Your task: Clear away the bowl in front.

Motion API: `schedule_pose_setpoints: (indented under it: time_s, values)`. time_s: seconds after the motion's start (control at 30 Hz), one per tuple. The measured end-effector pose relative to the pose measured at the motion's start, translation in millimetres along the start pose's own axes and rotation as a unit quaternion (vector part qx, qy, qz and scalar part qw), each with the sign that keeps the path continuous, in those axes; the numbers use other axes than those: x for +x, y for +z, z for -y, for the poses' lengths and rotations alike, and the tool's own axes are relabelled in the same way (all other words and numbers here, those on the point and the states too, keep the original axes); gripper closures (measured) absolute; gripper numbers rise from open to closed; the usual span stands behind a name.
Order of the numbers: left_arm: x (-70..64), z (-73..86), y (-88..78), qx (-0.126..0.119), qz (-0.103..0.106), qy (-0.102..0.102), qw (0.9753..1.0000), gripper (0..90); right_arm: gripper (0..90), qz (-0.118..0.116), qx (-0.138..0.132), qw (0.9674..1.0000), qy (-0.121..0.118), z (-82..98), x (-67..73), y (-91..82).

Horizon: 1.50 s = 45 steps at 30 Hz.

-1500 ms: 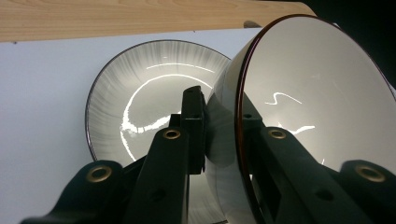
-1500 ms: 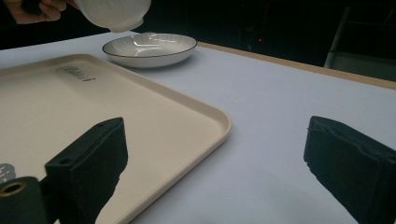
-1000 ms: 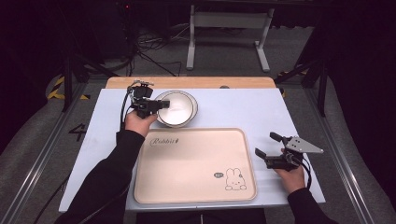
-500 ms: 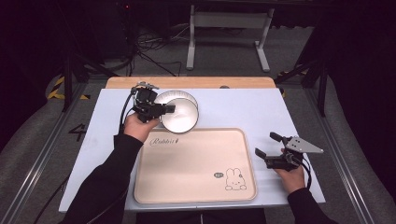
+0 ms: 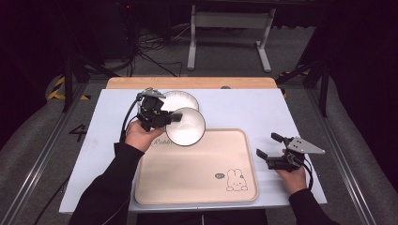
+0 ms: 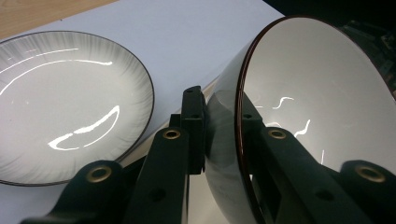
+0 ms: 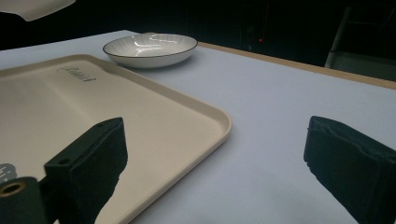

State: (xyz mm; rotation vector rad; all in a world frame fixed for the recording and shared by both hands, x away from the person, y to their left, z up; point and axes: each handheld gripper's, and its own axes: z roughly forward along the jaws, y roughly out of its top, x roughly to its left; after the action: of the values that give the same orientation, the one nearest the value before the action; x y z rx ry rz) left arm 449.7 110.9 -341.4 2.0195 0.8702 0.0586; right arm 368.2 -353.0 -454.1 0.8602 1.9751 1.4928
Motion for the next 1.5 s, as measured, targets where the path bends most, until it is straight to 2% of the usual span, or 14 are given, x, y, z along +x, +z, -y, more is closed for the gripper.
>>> schedule_pose_setpoints:
  time_s: [0.17, 0.3, 0.37, 0.5, 0.57, 0.83, 0.97, 1.27, 1.43, 1.5]
  values:
    - [-0.1, 3.3, -1.0, -0.001, 0.002, 0.003, 1.0, 79.4, 6.5, 0.001, 0.0, 1.0, 0.0, 0.0, 0.0, 0.0]
    - [-2.1, 6.2, 2.7, 0.008, 0.007, 0.004, 0.9999, 79.5, 6.5, 0.0, 0.0, 1.0, 0.0, 0.0, -0.1, -0.1]
    - [-4.1, 6.5, 5.3, 0.015, 0.006, 0.015, 0.9998, 79.5, 6.5, -0.001, 0.0, 1.0, 0.0, 0.0, -0.1, -0.1]
    - [-9.8, 7.0, 10.9, 0.031, 0.013, 0.024, 0.9992, 79.5, 6.5, -0.002, -0.001, 1.0, 0.0, 0.0, -0.2, -0.3]
    - [-11.8, 7.1, 14.6, 0.043, 0.02, 0.034, 0.9983, 79.5, 6.5, -0.003, -0.001, 1.0, 0.0, 0.0, -0.2, -0.3]
    - [-15.4, 10.1, 28.1, 0.085, 0.035, 0.047, 0.9947, 79.5, 6.5, -0.003, -0.001, 1.0, 0.0, 0.0, -0.1, -0.1]
    - [-17.2, 11.9, 35.2, 0.095, 0.04, 0.052, 0.9933, 79.6, 6.5, -0.003, -0.001, 1.0, -0.001, 0.0, -0.1, -0.1]
    - [-23.1, 15.8, 51.5, 0.122, 0.043, 0.064, 0.9895, 79.6, 6.5, -0.003, -0.001, 1.0, -0.001, 0.0, -0.1, -0.2]
    - [-22.7, 17.8, 59.0, 0.13, 0.042, 0.063, 0.9886, 79.7, 6.5, -0.003, -0.001, 1.0, 0.0, 0.0, -0.1, -0.2]
    - [-22.7, 20.4, 65.9, 0.141, 0.039, 0.06, 0.9874, 79.7, 6.5, -0.004, -0.001, 1.0, 0.0, 0.0, -0.2, -0.3]
